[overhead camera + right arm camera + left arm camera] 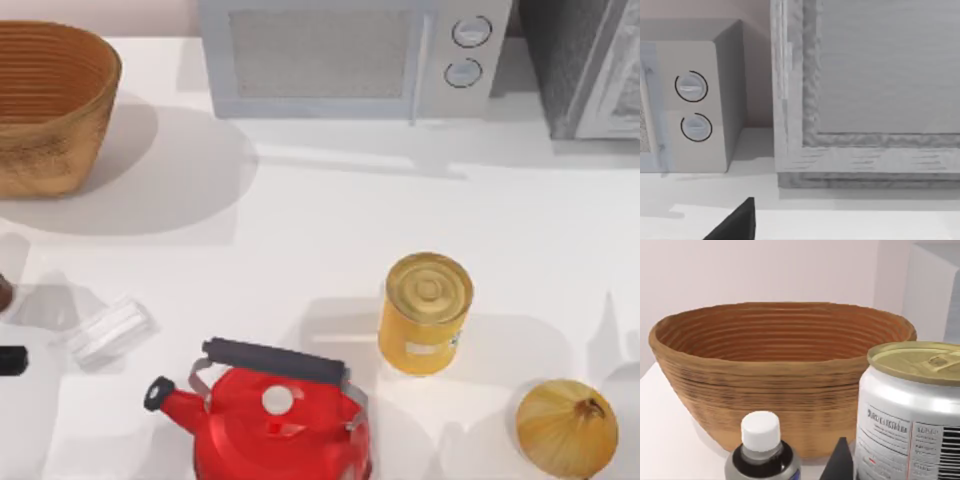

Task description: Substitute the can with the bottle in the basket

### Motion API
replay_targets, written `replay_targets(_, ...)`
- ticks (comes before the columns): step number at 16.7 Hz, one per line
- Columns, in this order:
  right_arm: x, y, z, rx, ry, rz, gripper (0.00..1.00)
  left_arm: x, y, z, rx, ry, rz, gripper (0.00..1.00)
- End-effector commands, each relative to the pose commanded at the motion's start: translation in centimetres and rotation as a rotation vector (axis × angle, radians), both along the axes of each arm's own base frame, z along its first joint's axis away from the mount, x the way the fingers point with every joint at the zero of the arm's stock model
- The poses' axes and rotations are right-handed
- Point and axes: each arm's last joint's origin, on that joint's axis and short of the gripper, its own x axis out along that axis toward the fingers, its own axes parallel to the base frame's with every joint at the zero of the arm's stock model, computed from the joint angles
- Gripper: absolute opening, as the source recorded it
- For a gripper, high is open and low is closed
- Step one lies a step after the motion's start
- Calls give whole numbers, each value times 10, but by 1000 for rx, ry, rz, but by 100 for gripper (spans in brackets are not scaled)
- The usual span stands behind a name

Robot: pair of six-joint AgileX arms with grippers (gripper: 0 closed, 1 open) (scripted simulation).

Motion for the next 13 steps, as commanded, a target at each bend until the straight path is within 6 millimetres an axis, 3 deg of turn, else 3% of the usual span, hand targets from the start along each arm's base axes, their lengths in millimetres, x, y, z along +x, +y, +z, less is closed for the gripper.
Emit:
replay_targets(3,0,0,0,0,0,0,100,-1,0,-13,-4,-46,-1,0)
replay_targets(9,0,0,0,0,0,0,100,0,0,-13,-2,-40,2,0)
replay_targets(13,0,0,0,0,0,0,100,3,-3,8,-4,-73,-74,0)
